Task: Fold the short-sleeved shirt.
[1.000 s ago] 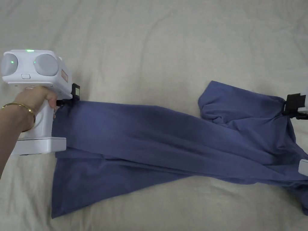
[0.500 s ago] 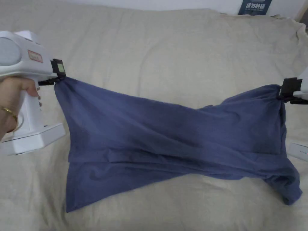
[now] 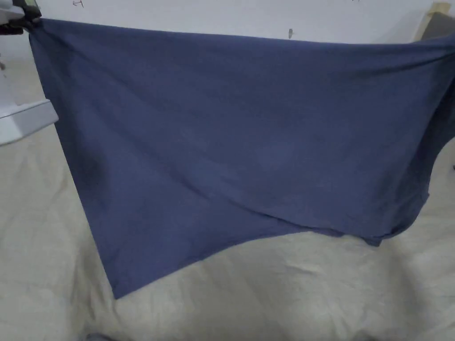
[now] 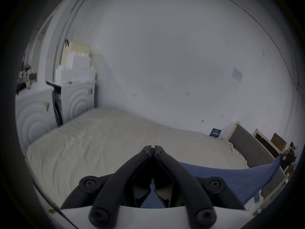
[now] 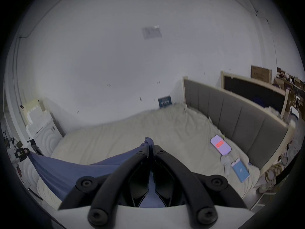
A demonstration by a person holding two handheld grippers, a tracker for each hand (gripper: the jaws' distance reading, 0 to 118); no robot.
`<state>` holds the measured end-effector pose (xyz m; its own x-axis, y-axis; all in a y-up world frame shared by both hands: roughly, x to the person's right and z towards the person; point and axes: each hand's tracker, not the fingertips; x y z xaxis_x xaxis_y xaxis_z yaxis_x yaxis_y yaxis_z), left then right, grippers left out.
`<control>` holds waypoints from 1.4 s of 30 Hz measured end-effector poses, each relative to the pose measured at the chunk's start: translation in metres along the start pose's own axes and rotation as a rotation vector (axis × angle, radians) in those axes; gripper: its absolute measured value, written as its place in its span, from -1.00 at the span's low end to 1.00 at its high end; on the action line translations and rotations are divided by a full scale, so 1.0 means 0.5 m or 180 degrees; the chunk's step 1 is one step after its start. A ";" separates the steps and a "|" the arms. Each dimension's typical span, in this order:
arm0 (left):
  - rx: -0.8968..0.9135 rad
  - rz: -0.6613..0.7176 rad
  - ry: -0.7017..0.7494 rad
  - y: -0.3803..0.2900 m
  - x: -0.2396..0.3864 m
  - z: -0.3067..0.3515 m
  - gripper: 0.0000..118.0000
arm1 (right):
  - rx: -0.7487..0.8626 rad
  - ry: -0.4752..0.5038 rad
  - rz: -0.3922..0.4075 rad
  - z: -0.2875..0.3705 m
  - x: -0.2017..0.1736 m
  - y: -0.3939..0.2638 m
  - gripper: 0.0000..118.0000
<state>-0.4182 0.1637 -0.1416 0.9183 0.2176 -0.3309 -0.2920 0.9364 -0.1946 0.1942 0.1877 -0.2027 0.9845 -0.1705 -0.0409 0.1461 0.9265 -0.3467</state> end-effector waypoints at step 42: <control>0.1004 -0.0987 0.1236 0.351 0.278 -0.551 -1.00 | 0.0959 -0.0894 0.0614 -0.537 -0.306 0.480 -0.97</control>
<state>-0.4153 0.2823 -0.4762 0.7655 -0.1406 -0.6278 0.1228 0.9898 -0.0720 0.0524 0.3462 -0.5315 0.9786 0.0738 0.1923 -0.0617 0.9958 -0.0678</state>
